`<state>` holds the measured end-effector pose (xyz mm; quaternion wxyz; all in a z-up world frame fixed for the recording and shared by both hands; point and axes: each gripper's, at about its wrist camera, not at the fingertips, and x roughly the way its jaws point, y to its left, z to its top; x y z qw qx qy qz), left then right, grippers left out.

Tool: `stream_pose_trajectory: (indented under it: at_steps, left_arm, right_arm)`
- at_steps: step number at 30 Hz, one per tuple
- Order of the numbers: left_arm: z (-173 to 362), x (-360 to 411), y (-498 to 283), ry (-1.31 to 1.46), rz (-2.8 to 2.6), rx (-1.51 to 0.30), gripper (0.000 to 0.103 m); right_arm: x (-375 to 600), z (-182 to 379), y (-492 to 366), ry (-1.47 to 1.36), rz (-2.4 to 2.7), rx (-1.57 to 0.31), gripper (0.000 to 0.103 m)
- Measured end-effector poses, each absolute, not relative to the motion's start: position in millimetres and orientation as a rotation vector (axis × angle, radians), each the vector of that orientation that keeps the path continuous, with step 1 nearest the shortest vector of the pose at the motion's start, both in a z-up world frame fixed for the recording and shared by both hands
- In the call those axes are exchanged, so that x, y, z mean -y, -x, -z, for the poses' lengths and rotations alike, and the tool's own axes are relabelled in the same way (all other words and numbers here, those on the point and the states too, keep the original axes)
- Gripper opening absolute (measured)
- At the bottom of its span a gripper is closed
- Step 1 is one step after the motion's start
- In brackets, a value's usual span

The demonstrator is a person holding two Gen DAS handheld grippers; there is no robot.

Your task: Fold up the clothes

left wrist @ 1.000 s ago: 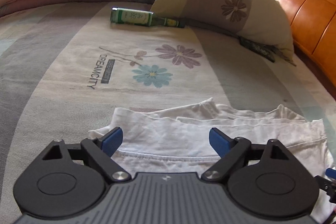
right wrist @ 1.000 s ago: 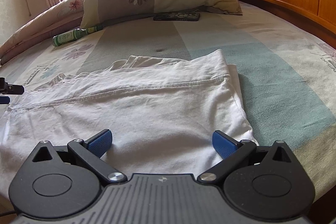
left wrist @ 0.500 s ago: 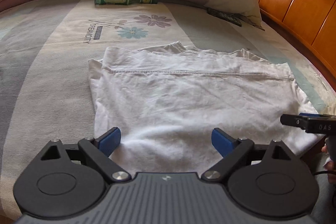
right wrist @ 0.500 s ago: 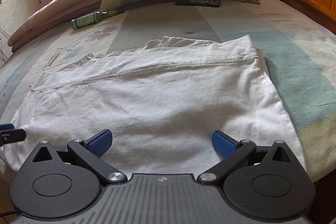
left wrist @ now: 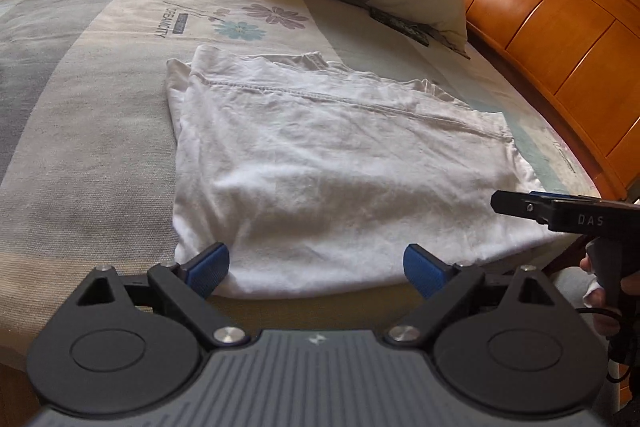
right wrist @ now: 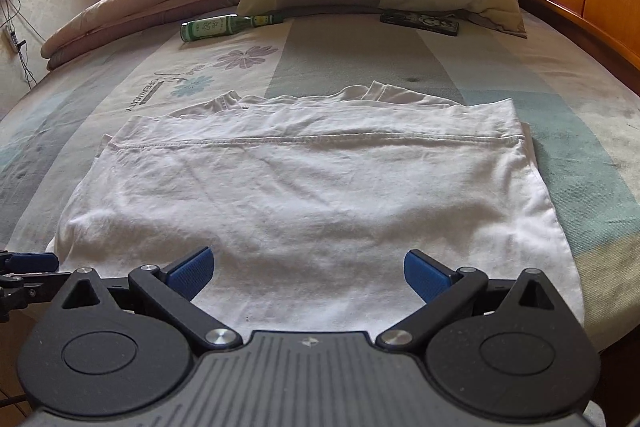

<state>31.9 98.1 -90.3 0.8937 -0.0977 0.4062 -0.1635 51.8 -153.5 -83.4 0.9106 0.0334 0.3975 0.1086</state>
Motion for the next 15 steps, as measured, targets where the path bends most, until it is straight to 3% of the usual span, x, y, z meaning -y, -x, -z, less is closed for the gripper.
stream_pose_trajectory:
  at_steps: [4,15]
  left_arm:
    - [98.5,-98.7,-32.9,0.214,0.313,-0.899,0.094]
    - [83.1,-103.2,-63.8,0.209,0.32,-0.788,0.094]
  right_arm:
    - [146.7,78.7,-47.1,-0.055,-0.242,-0.811,0.103]
    - [144.7,81.2,-41.0,-0.048,-0.238,-0.82,0.103]
